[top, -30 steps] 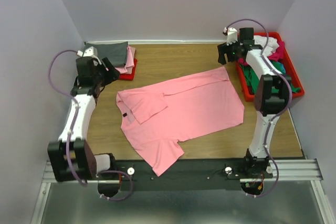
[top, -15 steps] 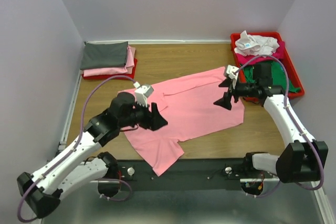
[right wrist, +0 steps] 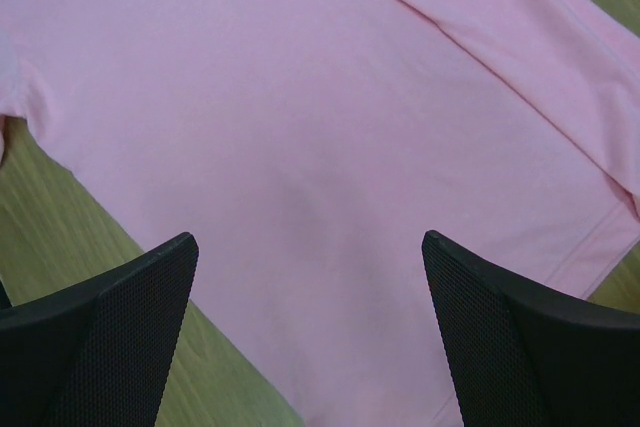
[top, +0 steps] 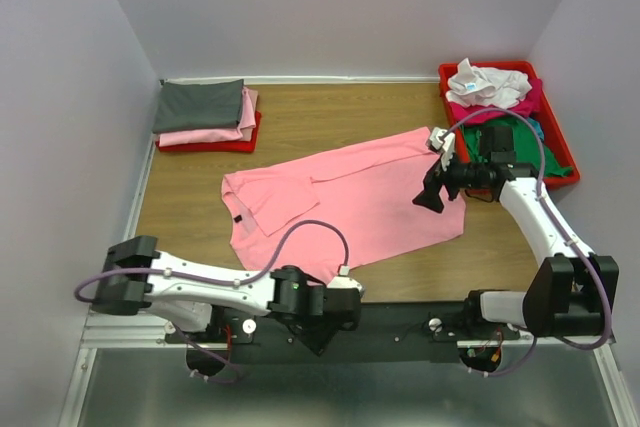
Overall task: Fold and stack the t-shirts
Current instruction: Fold the tshirt
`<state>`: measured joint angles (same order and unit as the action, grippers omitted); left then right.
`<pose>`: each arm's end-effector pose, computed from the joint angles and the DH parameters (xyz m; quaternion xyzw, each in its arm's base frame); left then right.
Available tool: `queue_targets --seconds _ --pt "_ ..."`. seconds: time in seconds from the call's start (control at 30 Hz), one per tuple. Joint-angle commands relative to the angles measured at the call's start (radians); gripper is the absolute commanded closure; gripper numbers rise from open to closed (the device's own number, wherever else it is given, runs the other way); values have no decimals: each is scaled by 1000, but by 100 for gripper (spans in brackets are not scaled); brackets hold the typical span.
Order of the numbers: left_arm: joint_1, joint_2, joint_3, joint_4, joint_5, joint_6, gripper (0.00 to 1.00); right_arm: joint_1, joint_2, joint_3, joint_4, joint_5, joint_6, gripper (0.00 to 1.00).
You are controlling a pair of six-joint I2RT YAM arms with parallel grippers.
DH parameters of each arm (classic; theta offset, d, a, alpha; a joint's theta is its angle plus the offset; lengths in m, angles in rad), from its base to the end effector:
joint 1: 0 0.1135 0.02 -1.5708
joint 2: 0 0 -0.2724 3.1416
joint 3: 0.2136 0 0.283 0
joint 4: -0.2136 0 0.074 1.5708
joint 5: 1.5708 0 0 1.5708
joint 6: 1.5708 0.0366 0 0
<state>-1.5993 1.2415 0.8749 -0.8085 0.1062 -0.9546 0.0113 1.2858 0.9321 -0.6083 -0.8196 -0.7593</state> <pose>-0.0111 -0.2539 0.2263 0.3201 0.9254 -0.2029 0.0070 0.2799 0.0299 0.2542 -0.4395 0.7660 0.2534 0.3948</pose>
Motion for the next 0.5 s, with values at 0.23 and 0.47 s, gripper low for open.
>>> queue_targets --seconds 0.23,0.47 --pt "32 194 -33 -25 -258 -27 59 -48 14 4 -8 16 18 1" --pt "56 297 -44 20 -250 51 61 -57 20 -1 -10 14 21 1"
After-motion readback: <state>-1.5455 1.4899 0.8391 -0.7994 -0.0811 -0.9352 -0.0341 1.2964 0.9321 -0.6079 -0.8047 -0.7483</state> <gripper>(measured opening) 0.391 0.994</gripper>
